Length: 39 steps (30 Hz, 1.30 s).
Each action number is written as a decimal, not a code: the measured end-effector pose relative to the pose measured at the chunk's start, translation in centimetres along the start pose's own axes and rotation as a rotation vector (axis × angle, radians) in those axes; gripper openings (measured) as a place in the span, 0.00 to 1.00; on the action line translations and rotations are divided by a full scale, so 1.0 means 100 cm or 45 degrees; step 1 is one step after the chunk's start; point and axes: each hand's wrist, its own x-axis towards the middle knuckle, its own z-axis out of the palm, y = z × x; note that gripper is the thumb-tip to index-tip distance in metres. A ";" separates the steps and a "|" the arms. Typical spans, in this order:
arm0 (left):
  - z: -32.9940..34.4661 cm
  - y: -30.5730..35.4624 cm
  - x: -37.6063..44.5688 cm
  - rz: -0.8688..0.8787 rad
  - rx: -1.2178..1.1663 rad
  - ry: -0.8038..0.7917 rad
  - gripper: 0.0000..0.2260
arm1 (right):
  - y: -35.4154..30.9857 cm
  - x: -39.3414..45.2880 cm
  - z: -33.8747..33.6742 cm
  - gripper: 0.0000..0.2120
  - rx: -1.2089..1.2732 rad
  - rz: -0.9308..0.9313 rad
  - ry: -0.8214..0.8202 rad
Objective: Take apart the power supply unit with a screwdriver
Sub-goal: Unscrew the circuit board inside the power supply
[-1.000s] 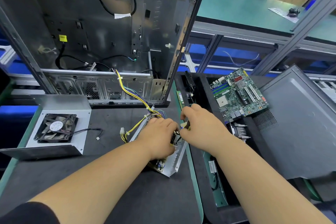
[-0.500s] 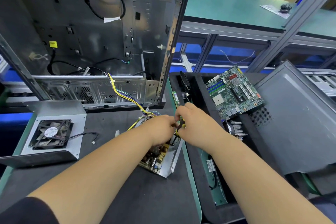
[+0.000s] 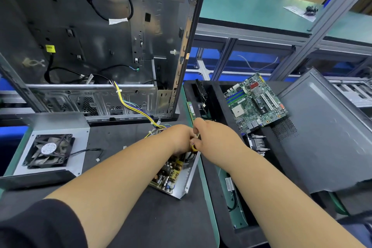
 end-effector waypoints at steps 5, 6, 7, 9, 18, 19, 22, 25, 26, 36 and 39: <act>0.004 -0.003 0.001 0.007 0.045 0.013 0.07 | 0.002 -0.002 -0.002 0.11 0.305 0.014 -0.044; 0.004 -0.005 0.001 0.012 0.010 0.029 0.05 | 0.001 -0.002 -0.001 0.12 0.324 0.011 -0.056; 0.004 -0.006 0.000 0.018 -0.015 0.038 0.05 | 0.001 -0.003 0.000 0.12 0.323 0.010 -0.059; 0.004 -0.009 0.000 0.042 -0.028 0.028 0.07 | 0.000 -0.004 0.002 0.09 0.265 0.010 -0.024; 0.007 -0.012 0.003 0.053 -0.002 0.045 0.08 | -0.002 -0.003 0.000 0.12 0.306 0.028 -0.035; 0.007 -0.011 0.003 0.051 0.000 0.045 0.06 | -0.002 -0.003 -0.001 0.14 0.334 0.009 -0.047; 0.007 -0.011 0.002 0.051 0.007 0.057 0.03 | -0.003 -0.005 0.000 0.14 0.360 -0.033 -0.059; 0.005 -0.011 0.002 0.072 0.046 0.023 0.05 | -0.003 -0.006 0.005 0.10 0.254 -0.038 0.020; 0.005 -0.011 0.002 0.080 0.067 0.004 0.07 | -0.002 -0.006 0.006 0.11 0.201 -0.035 0.042; 0.011 -0.014 0.004 0.072 0.005 0.076 0.12 | -0.006 -0.009 0.001 0.16 0.517 0.015 -0.031; 0.011 -0.015 0.003 0.085 -0.074 0.110 0.14 | -0.003 -0.012 -0.001 0.17 0.638 0.059 0.029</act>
